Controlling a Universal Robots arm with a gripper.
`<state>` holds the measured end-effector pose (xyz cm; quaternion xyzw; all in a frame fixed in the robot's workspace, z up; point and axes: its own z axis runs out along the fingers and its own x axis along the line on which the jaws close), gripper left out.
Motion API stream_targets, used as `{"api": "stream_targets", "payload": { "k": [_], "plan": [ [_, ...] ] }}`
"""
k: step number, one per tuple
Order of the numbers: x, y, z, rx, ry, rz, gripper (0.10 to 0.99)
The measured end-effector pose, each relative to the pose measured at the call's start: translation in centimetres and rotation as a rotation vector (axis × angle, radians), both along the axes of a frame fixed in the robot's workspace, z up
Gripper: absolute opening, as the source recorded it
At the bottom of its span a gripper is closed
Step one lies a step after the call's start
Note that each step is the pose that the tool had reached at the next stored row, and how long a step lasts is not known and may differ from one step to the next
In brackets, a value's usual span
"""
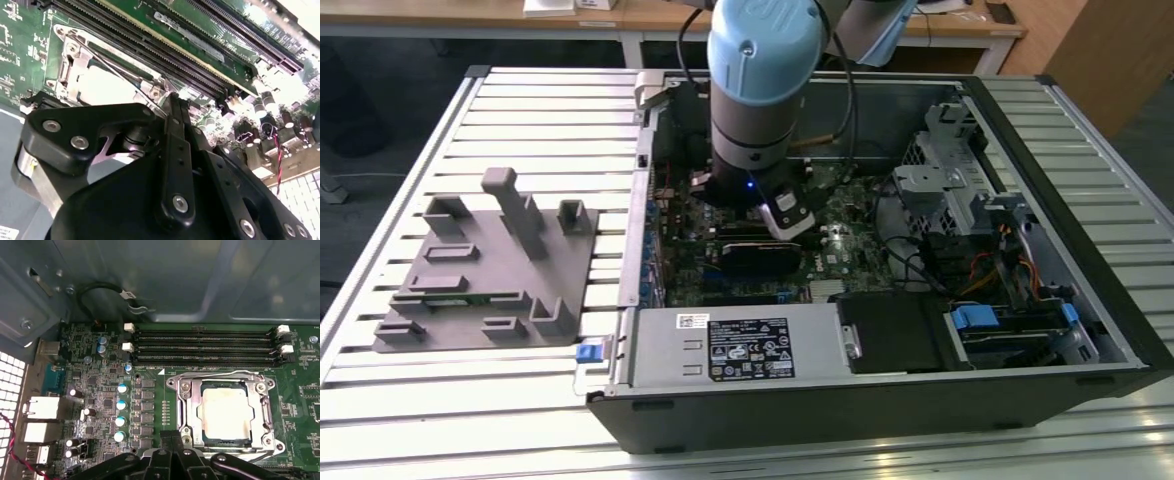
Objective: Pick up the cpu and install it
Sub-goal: 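Install the second cpu locking lever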
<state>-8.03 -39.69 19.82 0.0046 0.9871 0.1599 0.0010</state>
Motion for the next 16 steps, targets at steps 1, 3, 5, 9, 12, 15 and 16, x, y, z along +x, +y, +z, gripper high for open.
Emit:
{"api": "stream_targets", "payload": {
  "k": [1,3,5,9,12,15,16],
  "plan": [
    [0.00,0.01,0.20,0.000,-0.0001,0.000,0.122],
    [0.00,0.01,0.72,0.000,-0.0001,0.000,0.122],
    [0.00,0.02,1.22,0.000,0.0000,0.000,0.122],
    [0.00,0.03,2.24,0.000,-0.0001,0.000,0.122],
    [0.08,0.04,2.71,0.000,0.0000,0.000,0.122],
    [0.64,0.05,2.80,0.000,0.0001,0.000,0.122],
    [0.93,0.05,2.80,0.000,0.0002,0.000,0.122]
  ]
}}
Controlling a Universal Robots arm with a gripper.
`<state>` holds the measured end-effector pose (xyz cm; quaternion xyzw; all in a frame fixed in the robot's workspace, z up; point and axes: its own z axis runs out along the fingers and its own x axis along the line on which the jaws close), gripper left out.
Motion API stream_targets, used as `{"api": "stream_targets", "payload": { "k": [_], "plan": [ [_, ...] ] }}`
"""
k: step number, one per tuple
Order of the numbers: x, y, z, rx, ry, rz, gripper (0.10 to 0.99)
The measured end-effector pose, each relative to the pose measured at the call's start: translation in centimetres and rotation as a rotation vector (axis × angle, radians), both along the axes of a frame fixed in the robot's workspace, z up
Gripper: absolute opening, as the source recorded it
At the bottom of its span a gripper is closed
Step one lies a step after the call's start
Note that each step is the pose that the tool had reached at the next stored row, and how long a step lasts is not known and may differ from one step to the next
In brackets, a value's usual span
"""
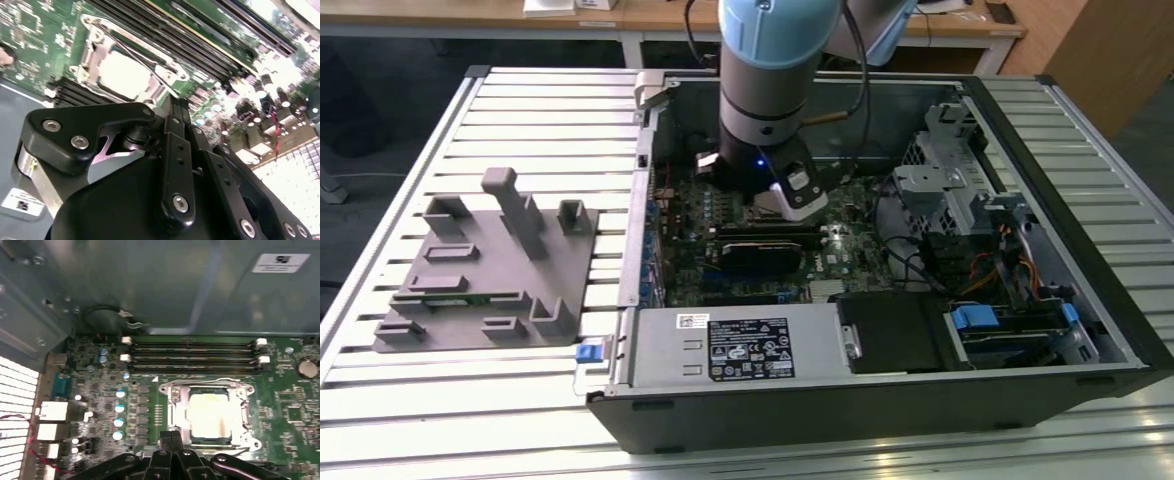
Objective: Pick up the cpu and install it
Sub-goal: 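Install the second cpu locking lever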
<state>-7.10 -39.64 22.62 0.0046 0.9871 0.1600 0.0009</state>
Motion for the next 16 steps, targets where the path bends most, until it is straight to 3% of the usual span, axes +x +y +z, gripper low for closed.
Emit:
{"api": "stream_targets", "payload": {
  "k": [5,10,13,16],
  "plan": [
    [1.41,0.07,0.03,0.000,0.0005,0.000,0.122],
    [1.79,0.08,1.31,0.000,0.0010,0.000,0.122],
    [1.99,0.05,1.41,-0.005,0.0044,-0.002,0.122],
    [1.99,-0.36,1.41,-0.007,0.0048,-0.003,0.122]
  ]
}}
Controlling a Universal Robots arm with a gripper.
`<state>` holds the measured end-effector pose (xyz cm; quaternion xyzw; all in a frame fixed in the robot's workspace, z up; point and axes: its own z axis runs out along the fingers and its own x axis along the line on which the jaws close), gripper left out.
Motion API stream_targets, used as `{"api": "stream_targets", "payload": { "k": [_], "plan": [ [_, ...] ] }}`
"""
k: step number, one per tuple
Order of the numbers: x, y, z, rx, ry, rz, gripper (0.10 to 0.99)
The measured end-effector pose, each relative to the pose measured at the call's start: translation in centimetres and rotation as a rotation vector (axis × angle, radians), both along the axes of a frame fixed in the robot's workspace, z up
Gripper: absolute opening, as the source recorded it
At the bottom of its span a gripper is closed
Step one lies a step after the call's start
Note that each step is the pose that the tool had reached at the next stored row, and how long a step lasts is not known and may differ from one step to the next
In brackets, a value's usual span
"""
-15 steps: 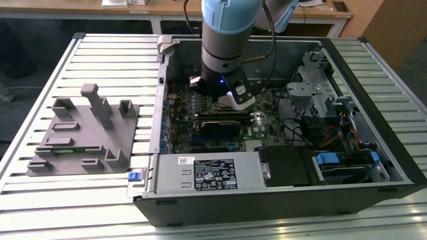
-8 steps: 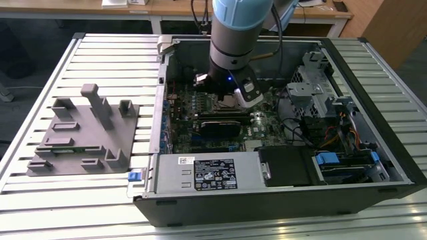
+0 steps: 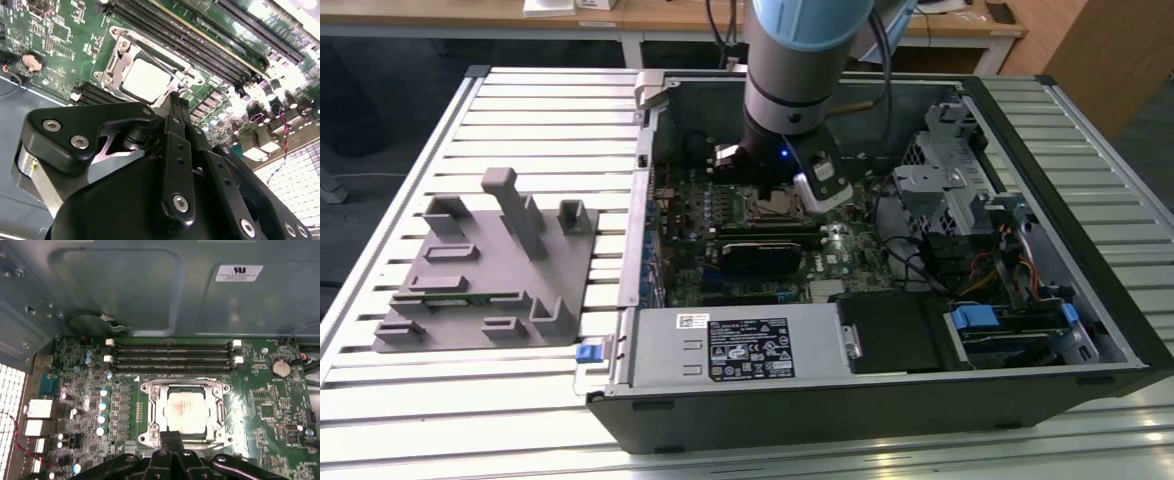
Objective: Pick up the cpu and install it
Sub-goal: 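Install the second cpu locking lever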
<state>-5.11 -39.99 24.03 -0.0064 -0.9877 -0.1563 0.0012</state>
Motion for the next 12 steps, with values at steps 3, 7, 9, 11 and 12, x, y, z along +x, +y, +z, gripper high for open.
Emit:
{"api": "stream_targets", "payload": {
  "k": [3,7,9,11,12],
  "plan": [
    [0.00,-0.54,-0.03,-0.001,0.0000,-0.001,0.122],
    [-0.01,-1.38,-0.08,-0.001,0.0002,-0.001,0.122],
    [-0.05,-1.46,-0.21,-0.001,0.0000,-0.001,0.122],
    [-0.15,-1.47,-0.52,-0.002,0.0002,-0.001,0.122],
    [-0.33,-1.47,-0.71,-0.002,0.0000,-0.001,0.122]
  ]
}}
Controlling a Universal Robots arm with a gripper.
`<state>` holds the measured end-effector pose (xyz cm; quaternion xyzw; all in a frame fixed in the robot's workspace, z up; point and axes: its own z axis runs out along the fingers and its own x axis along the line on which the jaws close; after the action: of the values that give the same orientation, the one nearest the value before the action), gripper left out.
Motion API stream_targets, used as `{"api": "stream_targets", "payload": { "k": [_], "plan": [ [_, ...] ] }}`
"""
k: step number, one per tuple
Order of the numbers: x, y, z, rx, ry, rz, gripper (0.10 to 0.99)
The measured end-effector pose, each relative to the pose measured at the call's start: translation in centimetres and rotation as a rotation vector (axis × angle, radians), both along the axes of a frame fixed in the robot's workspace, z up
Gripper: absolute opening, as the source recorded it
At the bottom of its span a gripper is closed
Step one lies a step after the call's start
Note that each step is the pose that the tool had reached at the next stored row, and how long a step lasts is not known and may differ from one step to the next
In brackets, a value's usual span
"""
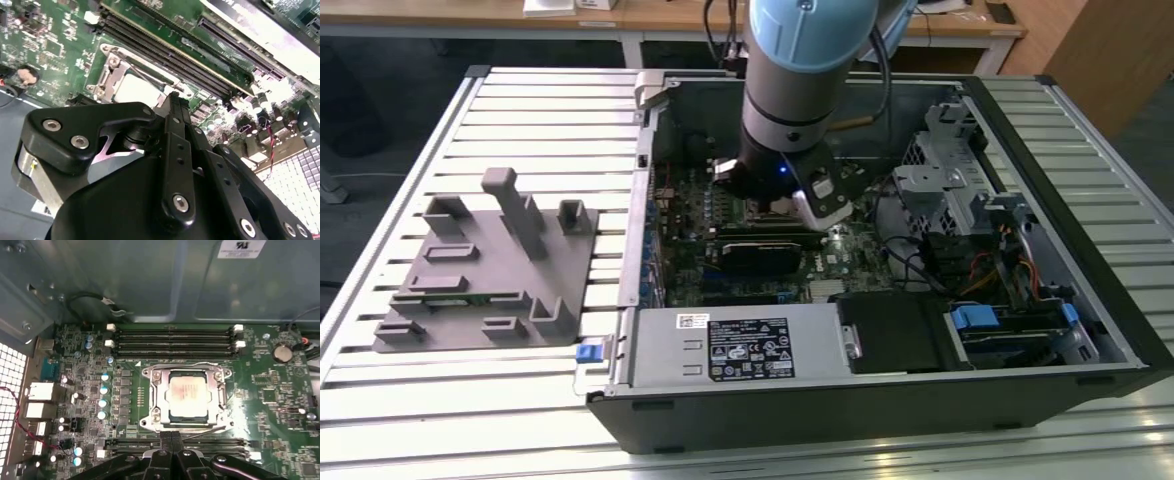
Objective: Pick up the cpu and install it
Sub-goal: 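Install the second cpu locking lever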
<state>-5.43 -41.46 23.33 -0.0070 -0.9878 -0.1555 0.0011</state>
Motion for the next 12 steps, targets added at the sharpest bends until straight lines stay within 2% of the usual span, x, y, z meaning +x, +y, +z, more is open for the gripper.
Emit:
{"api": "stream_targets", "payload": {
  "k": [5,12],
  "plan": [
    [-0.68,0.00,-0.90,0.000,0.0001,0.000,0.122],
    [-0.79,0.00,-2.18,0.000,0.0001,0.000,0.122]
  ]
}}
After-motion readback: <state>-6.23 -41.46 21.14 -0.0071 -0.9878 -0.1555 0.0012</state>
